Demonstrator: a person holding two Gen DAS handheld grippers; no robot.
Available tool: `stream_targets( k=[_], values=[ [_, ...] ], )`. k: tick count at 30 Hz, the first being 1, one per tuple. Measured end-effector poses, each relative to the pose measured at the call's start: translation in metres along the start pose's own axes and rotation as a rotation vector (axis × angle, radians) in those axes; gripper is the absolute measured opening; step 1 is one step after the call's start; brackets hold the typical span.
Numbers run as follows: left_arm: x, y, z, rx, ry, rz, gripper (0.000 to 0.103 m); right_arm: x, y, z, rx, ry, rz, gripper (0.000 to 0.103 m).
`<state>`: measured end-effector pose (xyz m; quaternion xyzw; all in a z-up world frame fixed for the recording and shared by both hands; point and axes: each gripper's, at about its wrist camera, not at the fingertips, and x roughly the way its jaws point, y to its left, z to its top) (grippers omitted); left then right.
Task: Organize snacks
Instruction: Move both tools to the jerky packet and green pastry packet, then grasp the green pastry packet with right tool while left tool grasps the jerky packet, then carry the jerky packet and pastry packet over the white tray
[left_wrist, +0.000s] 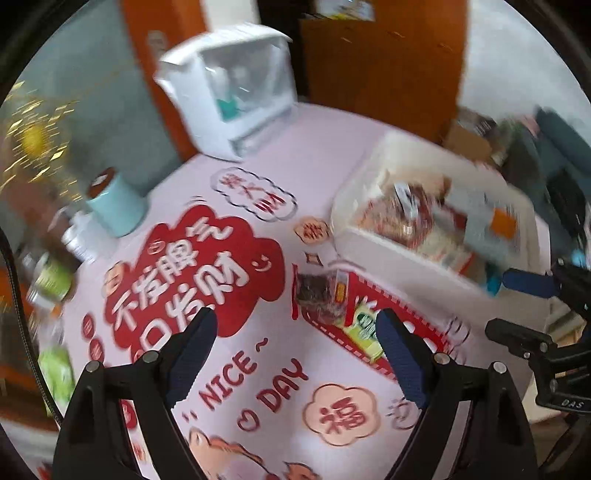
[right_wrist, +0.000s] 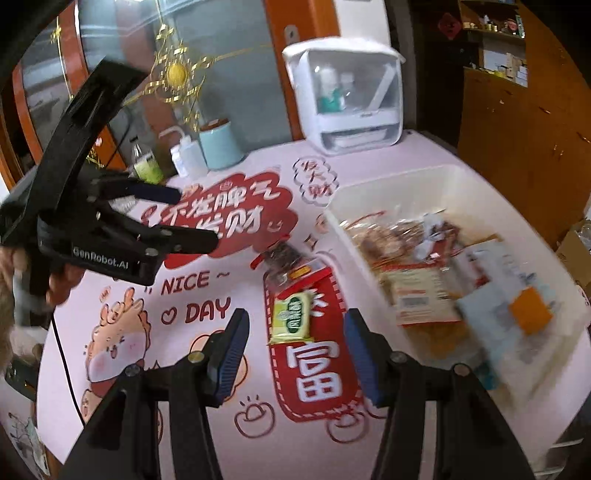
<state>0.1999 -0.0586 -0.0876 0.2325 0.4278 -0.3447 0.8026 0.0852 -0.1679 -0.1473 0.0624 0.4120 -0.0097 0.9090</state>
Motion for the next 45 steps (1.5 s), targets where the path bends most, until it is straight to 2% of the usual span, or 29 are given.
stream_targets(
  k=[6, 11, 12, 13, 14, 17, 21, 29, 36, 38, 40, 43, 45],
  values=[
    [0.053, 0.014, -0.004, 0.125, 0.095, -0.142, 0.087, 0.071, 0.014, -0.014, -0.034, 0.072, -0.055, 0.054],
    [0.087, 0.016, -0.005, 0.228, 0.138, -0.184, 0.087, 0.110, 0.015, -0.019, -0.043, 0.110, -0.101, 0.054],
    [0.093, 0.016, -0.005, 0.246, 0.146, -0.203, 0.087, 0.110, 0.016, -0.018, -0.050, 0.082, -0.112, 0.053],
    [0.098, 0.016, -0.004, 0.253, 0.151, -0.221, 0.087, 0.110, 0.015, -0.018, -0.051, 0.069, -0.112, 0.040],
    [0.102, 0.016, -0.003, 0.259, 0.157, -0.240, 0.087, 0.111, 0.014, -0.018, -0.049, 0.070, -0.105, 0.038],
    [0.117, 0.014, 0.001, 0.268, 0.174, -0.287, 0.087, 0.106, 0.008, -0.022, -0.034, 0.064, -0.111, 0.037],
    [0.139, 0.014, 0.008, 0.233, 0.187, -0.333, 0.087, 0.095, -0.003, -0.033, -0.012, 0.070, -0.129, 0.037],
    [0.179, 0.005, 0.019, 0.165, 0.196, -0.338, 0.087, 0.088, -0.020, -0.036, 0.034, 0.096, -0.121, 0.037],
    [0.201, -0.002, 0.025, 0.137, 0.203, -0.233, 0.086, 0.088, -0.021, -0.034, 0.022, 0.100, -0.100, 0.037],
    [0.201, -0.006, 0.023, 0.146, 0.193, -0.200, 0.077, 0.090, -0.024, -0.033, 0.022, 0.103, -0.092, 0.037],
    [0.194, -0.008, 0.020, 0.142, 0.179, -0.194, 0.057, 0.088, -0.025, -0.033, 0.020, 0.105, -0.083, 0.037],
    [0.189, -0.007, 0.014, 0.093, 0.183, -0.202, 0.047, 0.081, -0.024, -0.035, 0.014, 0.097, -0.073, 0.037],
    [0.185, -0.008, 0.008, 0.060, 0.184, -0.198, 0.046, 0.075, -0.022, -0.036, 0.004, 0.090, -0.067, 0.037]
  ],
)
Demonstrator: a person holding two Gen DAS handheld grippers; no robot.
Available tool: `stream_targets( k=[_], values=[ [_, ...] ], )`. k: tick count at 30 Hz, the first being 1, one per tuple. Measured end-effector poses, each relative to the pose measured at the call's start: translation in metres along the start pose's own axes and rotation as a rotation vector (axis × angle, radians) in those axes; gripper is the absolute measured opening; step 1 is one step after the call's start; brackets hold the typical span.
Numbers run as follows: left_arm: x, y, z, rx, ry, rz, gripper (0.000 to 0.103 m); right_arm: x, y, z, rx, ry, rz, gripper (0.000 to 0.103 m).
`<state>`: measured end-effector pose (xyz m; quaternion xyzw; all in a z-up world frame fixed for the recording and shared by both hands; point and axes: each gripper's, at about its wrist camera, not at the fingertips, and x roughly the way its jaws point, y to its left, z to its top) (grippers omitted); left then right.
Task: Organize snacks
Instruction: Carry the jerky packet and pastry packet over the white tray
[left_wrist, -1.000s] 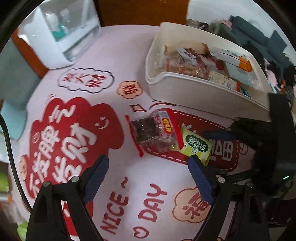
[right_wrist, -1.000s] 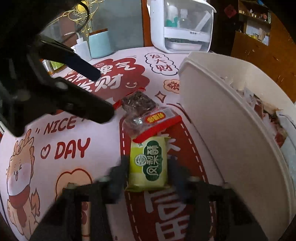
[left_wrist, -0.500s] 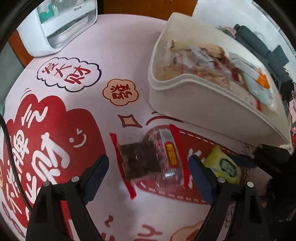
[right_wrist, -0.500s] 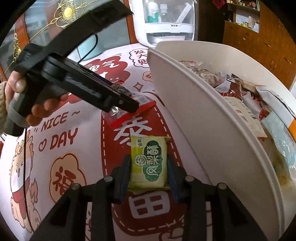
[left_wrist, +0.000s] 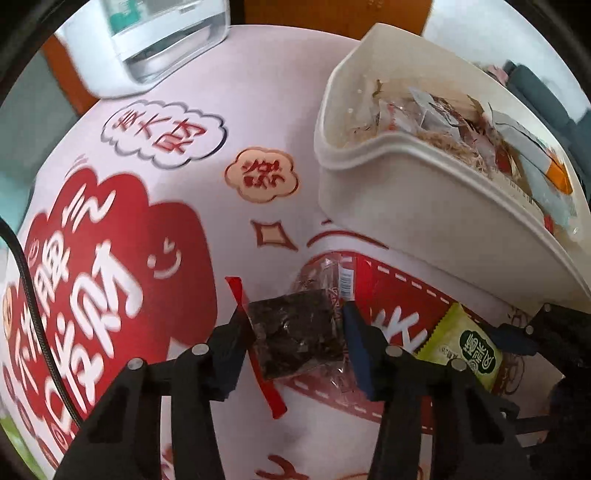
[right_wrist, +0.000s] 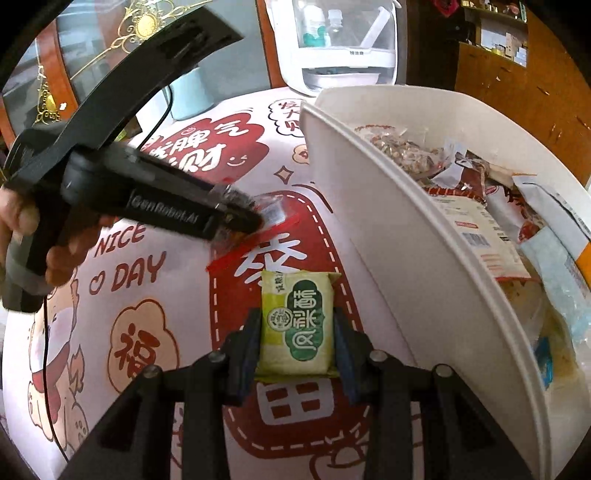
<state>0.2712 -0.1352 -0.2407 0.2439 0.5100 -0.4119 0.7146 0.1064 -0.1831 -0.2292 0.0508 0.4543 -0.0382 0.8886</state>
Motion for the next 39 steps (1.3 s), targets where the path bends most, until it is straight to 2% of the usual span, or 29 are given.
stream_targets(
  k=[5, 6, 11, 16, 21, 25, 29, 33, 39],
  values=[
    [-0.016, -0.002, -0.026, -0.089, 0.006, -0.016, 0.045, -0.022, 0.007, -0.004, -0.025, -0.025, 0.018, 0.037],
    [-0.026, -0.005, -0.041, -0.111, -0.002, -0.022, 0.045, -0.029, 0.008, -0.005, -0.033, -0.034, 0.019, 0.037],
    [-0.062, -0.024, -0.071, -0.190, -0.021, 0.005, 0.044, -0.065, 0.011, -0.002, -0.049, -0.084, 0.027, 0.037],
    [-0.111, -0.047, -0.095, -0.272, -0.079, 0.029, 0.045, -0.109, 0.006, -0.001, -0.056, -0.141, 0.035, 0.037],
    [-0.155, -0.073, -0.100, -0.311, -0.136, 0.049, 0.045, -0.151, -0.015, 0.005, -0.023, -0.191, 0.043, 0.037],
    [-0.184, -0.100, -0.093, -0.316, -0.185, 0.052, 0.045, -0.180, -0.043, 0.015, -0.011, -0.234, 0.022, 0.037],
    [-0.204, -0.124, -0.071, -0.311, -0.246, 0.050, 0.045, -0.201, -0.076, 0.029, -0.004, -0.282, -0.026, 0.037],
    [-0.220, -0.152, -0.036, -0.307, -0.309, 0.055, 0.045, -0.218, -0.112, 0.050, 0.000, -0.322, -0.062, 0.037],
    [-0.227, -0.175, 0.019, -0.404, -0.384, 0.056, 0.045, -0.232, -0.165, 0.097, -0.023, -0.392, -0.093, 0.037]
  ],
)
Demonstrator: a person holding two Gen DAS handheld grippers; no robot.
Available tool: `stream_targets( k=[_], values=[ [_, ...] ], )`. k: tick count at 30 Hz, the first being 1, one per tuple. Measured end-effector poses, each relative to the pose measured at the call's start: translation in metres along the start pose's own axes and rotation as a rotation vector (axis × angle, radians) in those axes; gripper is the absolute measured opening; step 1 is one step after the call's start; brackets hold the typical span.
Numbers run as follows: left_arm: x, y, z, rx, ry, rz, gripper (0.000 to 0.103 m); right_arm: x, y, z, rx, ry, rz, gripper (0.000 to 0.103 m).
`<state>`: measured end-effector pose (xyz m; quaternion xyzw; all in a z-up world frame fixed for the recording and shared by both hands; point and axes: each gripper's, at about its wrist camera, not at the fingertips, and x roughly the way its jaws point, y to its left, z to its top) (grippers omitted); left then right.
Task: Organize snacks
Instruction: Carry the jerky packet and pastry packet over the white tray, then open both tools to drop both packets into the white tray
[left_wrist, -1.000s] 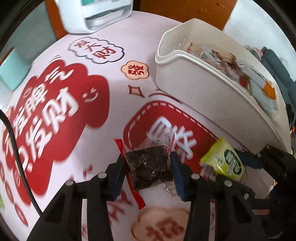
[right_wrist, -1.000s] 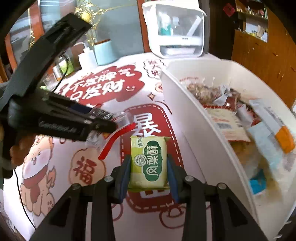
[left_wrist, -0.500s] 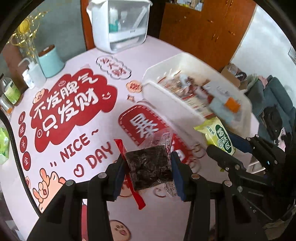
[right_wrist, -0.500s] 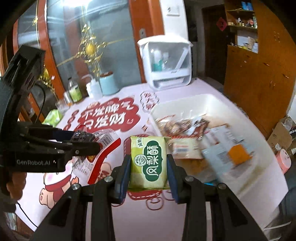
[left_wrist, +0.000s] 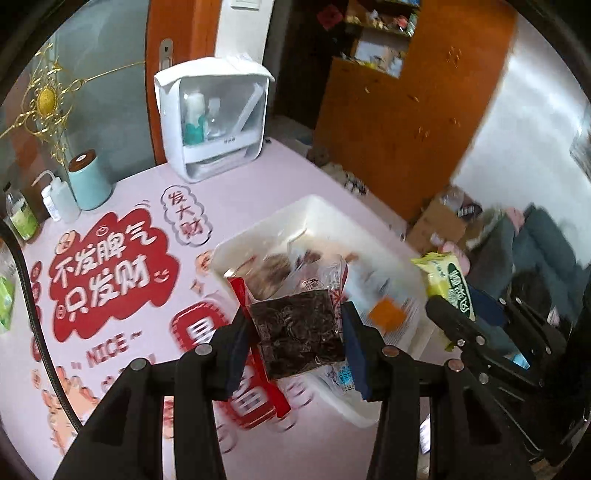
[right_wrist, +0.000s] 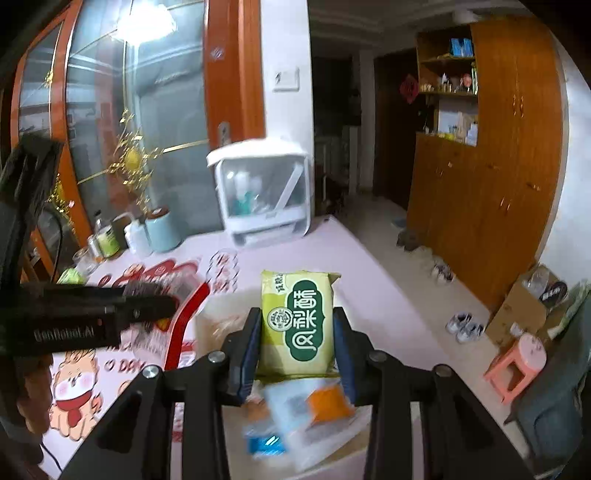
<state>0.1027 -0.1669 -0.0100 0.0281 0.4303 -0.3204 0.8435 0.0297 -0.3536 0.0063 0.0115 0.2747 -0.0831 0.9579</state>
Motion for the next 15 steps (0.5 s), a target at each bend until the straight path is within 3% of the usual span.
stream_targets(
  k=[5, 15],
  values=[
    [0.019, -0.025, 0.027, -0.066, -0.052, 0.044, 0.045, 0.020, -0.023, 0.031, -0.007, -0.026, 0.038, 0.037],
    [0.069, -0.030, 0.053, -0.192, -0.076, 0.128, 0.046, 0.090, -0.029, 0.049, -0.020, 0.065, 0.143, 0.038]
  ],
)
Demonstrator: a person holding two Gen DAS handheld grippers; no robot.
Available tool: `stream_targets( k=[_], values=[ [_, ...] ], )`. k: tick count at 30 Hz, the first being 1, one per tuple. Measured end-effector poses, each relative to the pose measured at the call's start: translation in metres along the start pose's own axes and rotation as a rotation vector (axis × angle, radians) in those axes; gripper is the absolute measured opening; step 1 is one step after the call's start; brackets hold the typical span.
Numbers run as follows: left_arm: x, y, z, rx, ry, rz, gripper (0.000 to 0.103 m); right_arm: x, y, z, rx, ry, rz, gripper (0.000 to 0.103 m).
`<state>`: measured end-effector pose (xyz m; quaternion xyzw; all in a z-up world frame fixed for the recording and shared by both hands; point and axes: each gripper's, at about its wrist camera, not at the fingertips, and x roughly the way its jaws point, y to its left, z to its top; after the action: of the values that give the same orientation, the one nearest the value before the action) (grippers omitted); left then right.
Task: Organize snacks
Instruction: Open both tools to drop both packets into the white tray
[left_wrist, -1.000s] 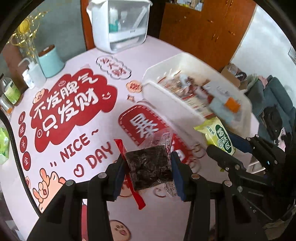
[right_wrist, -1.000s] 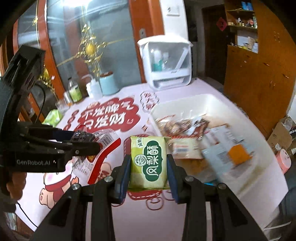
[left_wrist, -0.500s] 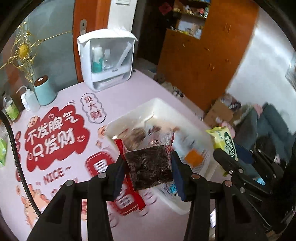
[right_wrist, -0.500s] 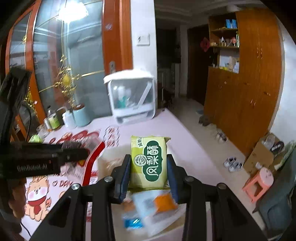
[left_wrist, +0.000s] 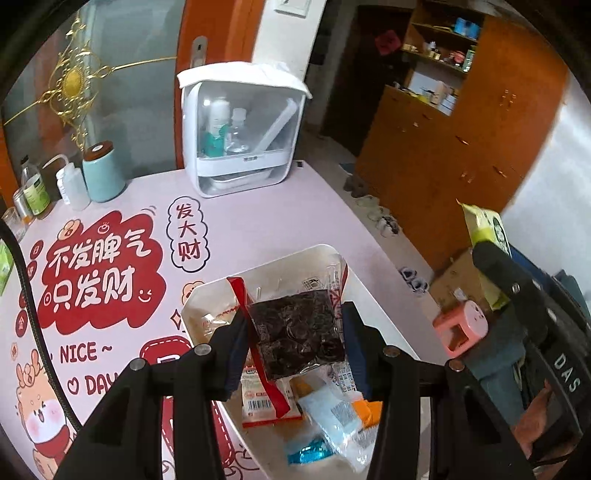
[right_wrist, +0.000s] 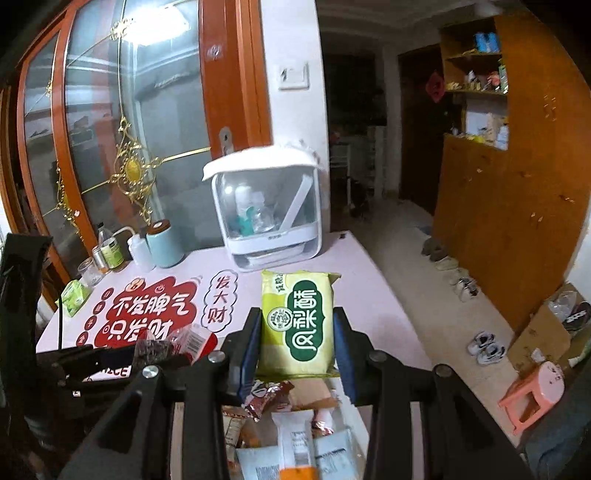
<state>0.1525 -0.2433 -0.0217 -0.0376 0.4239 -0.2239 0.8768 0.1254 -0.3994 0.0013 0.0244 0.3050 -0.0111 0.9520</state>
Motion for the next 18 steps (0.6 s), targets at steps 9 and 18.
stream_targets(
  k=[9, 18],
  values=[
    [0.021, 0.011, -0.004, -0.037, 0.003, 0.070, 0.090, 0.047, -0.002, -0.006, 0.047, 0.112, 0.093, 0.066],
    [0.012, 0.037, -0.008, -0.128, 0.016, 0.126, 0.092, 0.040, 0.003, -0.003, 0.032, 0.104, 0.122, 0.067]
  ],
)
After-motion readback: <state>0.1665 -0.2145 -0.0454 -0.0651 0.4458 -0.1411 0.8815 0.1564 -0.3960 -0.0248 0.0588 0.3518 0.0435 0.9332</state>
